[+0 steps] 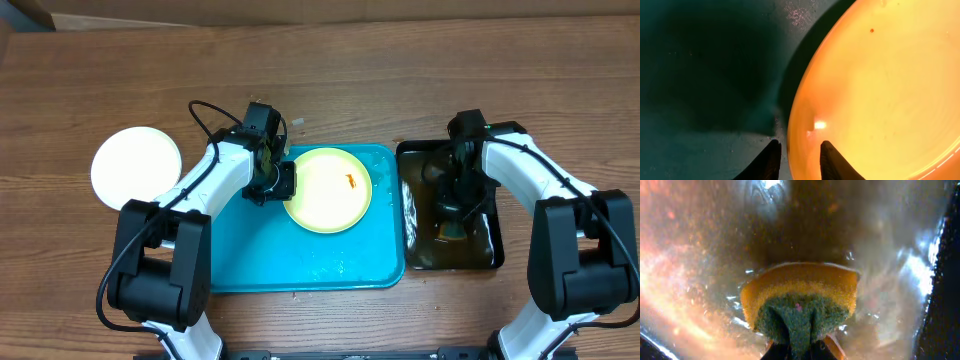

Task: Clean dirty plates on tray and stack at the side
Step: 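Lift the sponge with the right gripper out of the water, then wipe the yellow plate with the sponge in the right gripper, then return the sponge to the black basin with the right gripper, then raise the right gripper away and lift the yellow plate with the left, then carry the yellow plate with the left gripper over the basin and back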

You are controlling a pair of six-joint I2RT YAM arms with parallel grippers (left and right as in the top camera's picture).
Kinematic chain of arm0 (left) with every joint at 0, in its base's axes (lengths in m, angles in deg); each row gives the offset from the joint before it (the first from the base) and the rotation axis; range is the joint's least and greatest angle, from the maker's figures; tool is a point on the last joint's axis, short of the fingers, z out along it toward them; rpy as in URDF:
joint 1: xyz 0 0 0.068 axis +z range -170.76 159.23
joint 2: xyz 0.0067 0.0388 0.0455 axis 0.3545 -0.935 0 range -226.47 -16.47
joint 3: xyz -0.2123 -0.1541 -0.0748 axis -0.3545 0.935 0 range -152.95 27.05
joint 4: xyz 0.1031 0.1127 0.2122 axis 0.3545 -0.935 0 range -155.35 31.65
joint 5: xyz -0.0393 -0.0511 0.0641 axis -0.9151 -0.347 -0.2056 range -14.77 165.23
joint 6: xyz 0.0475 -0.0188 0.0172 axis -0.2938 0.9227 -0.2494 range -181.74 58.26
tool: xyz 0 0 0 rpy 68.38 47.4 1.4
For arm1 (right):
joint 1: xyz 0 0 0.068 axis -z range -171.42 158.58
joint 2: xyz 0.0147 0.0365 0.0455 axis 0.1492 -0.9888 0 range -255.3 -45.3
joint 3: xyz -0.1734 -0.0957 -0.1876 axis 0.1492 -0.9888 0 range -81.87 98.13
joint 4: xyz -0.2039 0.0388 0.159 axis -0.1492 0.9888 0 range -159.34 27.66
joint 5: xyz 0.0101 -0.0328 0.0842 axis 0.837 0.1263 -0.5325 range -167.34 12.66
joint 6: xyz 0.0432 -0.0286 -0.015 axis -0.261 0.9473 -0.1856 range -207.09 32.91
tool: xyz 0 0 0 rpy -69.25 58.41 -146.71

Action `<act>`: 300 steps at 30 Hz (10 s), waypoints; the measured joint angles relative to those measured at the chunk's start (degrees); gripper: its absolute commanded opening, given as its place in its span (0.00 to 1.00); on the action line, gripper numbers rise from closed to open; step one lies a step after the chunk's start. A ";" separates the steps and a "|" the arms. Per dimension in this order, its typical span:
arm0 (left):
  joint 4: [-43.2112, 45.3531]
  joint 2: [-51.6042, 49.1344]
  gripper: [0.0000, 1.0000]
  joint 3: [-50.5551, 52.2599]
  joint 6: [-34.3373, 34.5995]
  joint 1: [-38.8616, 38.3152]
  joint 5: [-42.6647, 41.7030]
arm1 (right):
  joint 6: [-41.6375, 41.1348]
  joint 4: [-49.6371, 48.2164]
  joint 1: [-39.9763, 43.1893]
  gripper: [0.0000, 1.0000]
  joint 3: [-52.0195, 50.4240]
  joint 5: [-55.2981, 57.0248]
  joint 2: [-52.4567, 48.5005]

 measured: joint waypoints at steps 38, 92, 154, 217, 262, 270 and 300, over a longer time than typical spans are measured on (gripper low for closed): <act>-1.07 0.00 0.11 0.00 -0.37 -0.07 0.31 | -3.23 13.20 -0.07 0.04 16.46 1.95 -0.02; -1.11 -0.02 0.04 0.00 -0.35 -0.37 0.92 | -5.60 -3.65 -24.65 0.04 22.99 -0.13 -0.02; -1.31 -0.02 0.06 0.00 -0.37 -0.37 1.53 | -6.16 -6.86 -25.35 0.04 28.15 -16.26 -13.16; -0.81 -0.87 0.36 0.33 -0.33 -0.37 1.55 | -4.94 1.75 -4.52 0.75 3.10 2.99 -2.36; -22.73 -2.16 0.04 -20.92 0.15 2.01 2.56 | -4.70 2.14 16.83 1.00 22.53 2.75 -2.38; -25.79 -2.16 0.04 -30.14 -0.13 -0.28 3.21 | -4.72 1.40 16.83 1.00 22.51 2.78 -2.38; -3.15 -2.16 0.04 -31.76 -5.33 -41.81 50.49 | -5.18 -3.98 44.11 1.00 22.53 -5.40 -2.38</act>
